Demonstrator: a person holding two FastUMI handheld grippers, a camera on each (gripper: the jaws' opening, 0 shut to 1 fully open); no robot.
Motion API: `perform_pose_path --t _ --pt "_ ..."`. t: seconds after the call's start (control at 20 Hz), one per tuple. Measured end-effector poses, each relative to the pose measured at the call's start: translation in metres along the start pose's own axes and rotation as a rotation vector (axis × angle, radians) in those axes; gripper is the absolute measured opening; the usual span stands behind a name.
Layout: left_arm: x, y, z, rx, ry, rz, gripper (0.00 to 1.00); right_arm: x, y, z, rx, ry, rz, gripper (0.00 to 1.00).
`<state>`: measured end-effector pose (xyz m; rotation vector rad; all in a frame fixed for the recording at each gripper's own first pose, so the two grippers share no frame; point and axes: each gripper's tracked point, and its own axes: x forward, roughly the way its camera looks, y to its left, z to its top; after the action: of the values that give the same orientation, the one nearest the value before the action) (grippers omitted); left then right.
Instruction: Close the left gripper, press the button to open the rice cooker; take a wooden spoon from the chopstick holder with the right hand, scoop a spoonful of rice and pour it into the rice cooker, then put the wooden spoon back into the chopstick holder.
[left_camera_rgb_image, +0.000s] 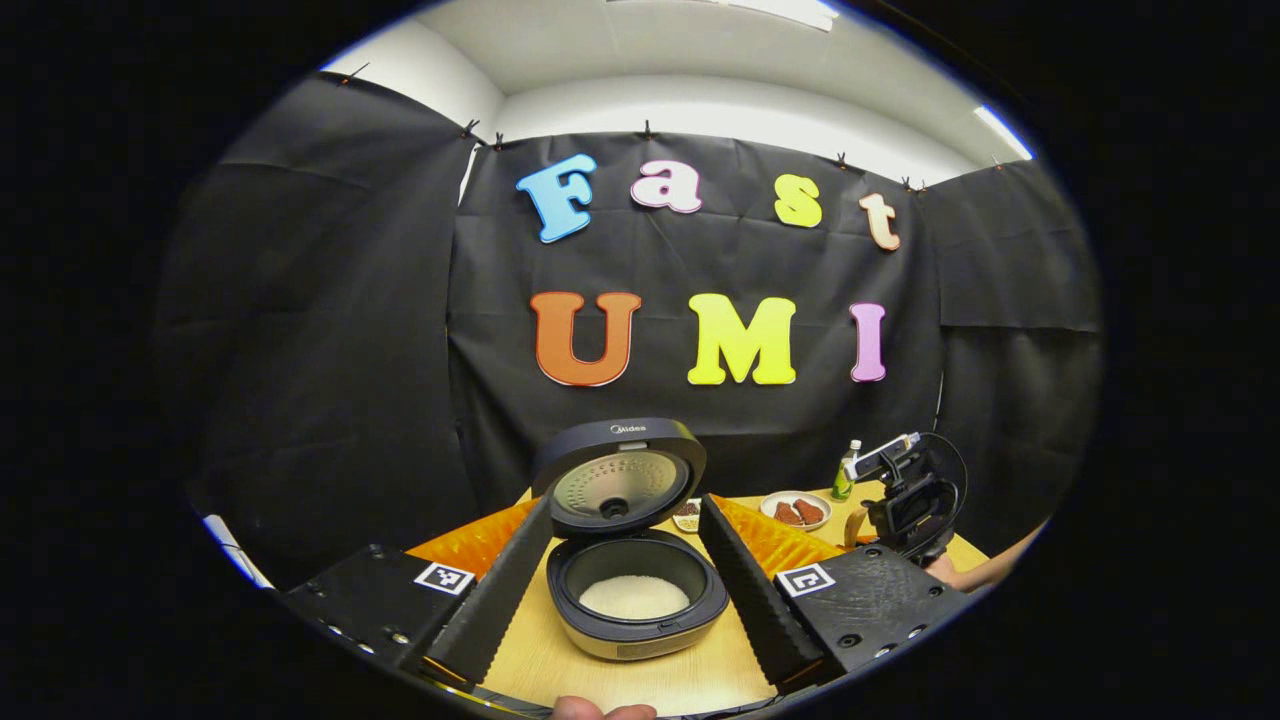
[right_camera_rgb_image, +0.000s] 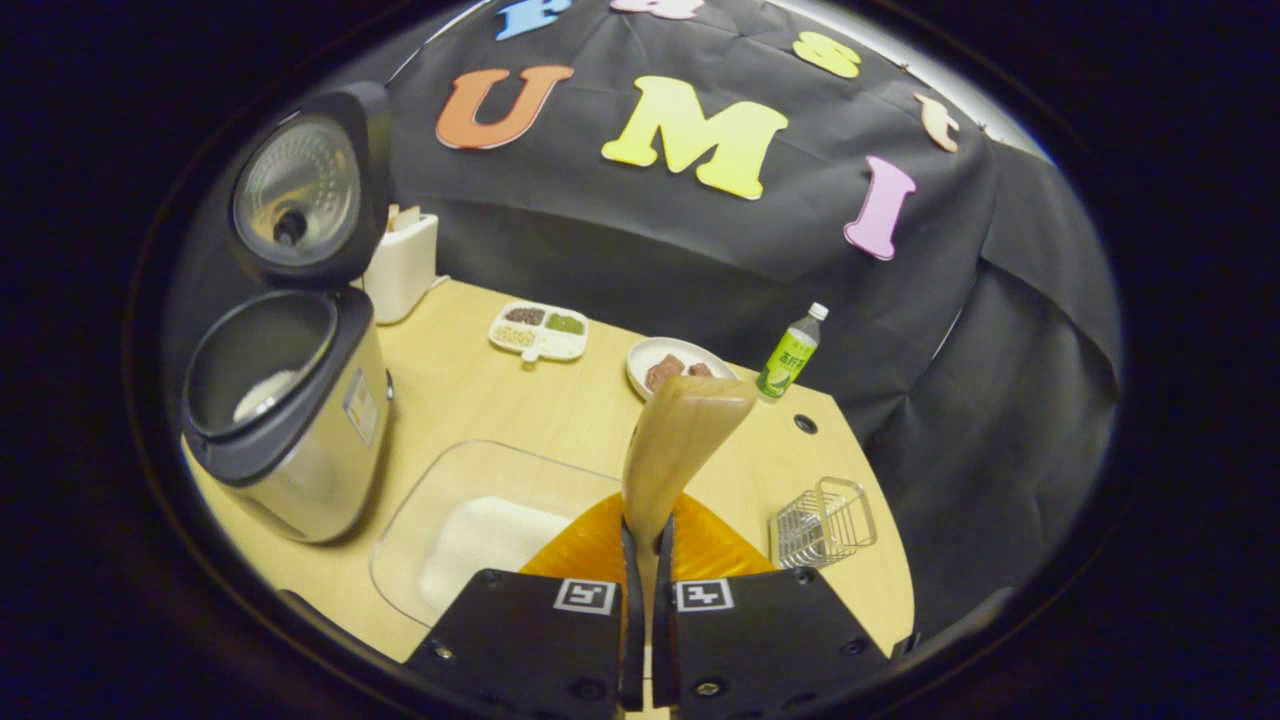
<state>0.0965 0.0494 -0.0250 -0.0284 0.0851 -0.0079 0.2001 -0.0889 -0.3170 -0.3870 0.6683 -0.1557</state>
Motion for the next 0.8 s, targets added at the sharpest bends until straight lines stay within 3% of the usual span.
perform_pose_path --t 0.25,0.8 --pt "0.008 -0.004 0.004 -0.007 0.029 0.041 0.94 0.012 0.023 -0.008 0.082 0.01 0.07 0.08" --pt "0.012 -0.014 -0.002 0.034 0.081 0.11 0.95 0.009 0.084 0.002 0.463 0.101 0.427 0.08"
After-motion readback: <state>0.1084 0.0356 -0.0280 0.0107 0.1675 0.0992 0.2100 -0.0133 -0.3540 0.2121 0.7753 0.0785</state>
